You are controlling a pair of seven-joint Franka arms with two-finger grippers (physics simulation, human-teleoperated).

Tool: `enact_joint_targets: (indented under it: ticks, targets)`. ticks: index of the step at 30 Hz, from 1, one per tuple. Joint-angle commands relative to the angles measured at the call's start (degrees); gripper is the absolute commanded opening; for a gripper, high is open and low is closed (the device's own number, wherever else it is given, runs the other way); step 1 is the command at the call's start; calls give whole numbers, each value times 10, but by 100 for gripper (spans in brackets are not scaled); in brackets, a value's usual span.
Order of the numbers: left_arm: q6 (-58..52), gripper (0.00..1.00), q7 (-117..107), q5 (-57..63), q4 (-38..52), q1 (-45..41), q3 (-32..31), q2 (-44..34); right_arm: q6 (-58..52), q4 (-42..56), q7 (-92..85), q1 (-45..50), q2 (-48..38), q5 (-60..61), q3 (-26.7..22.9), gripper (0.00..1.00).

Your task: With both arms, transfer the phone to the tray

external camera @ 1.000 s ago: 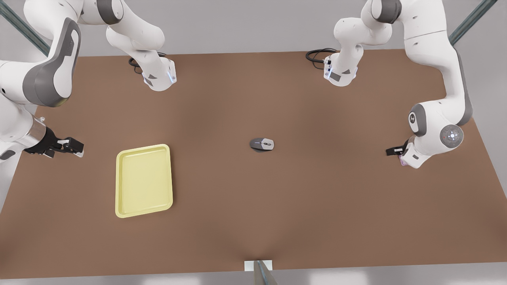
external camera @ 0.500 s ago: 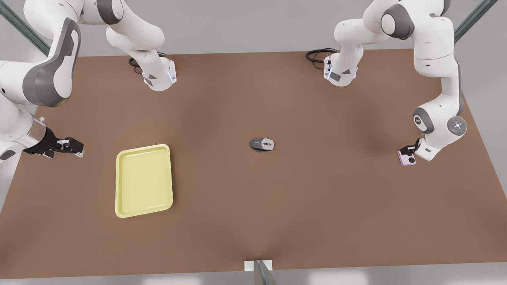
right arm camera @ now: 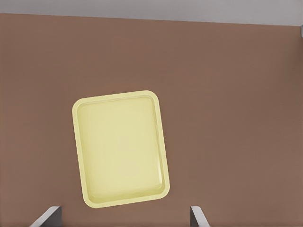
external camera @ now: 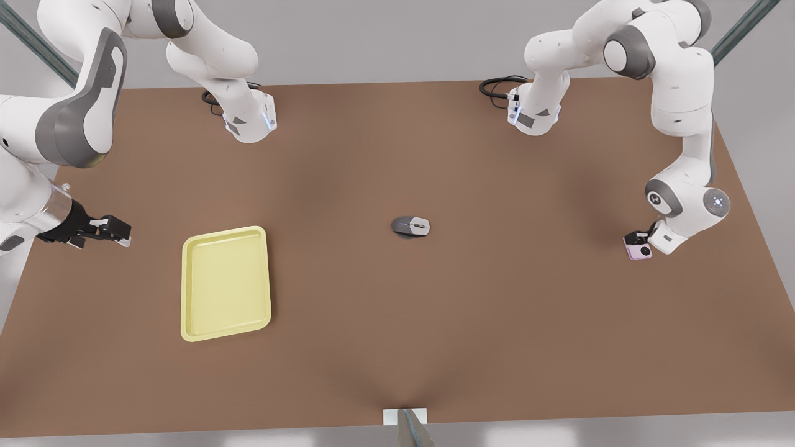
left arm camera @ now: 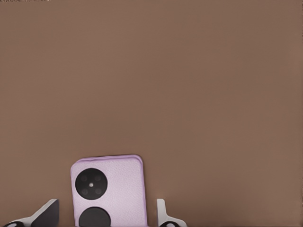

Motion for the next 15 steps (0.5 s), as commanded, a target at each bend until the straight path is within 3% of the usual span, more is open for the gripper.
enact_joint_targets:
  ticks: [1, 14, 15]
  targets:
    - [4, 100, 134, -8, 0, 0, -1, 2, 0, 0, -2, 0, -1, 0, 0, 100]
    - [11, 100, 135, -21, 8, 8, -2, 29, 0, 0, -2, 1, -1, 0, 0, 100]
    - [11, 95, 135, -21, 8, 8, -2, 29, 0, 0, -2, 1, -1, 0, 0, 100]
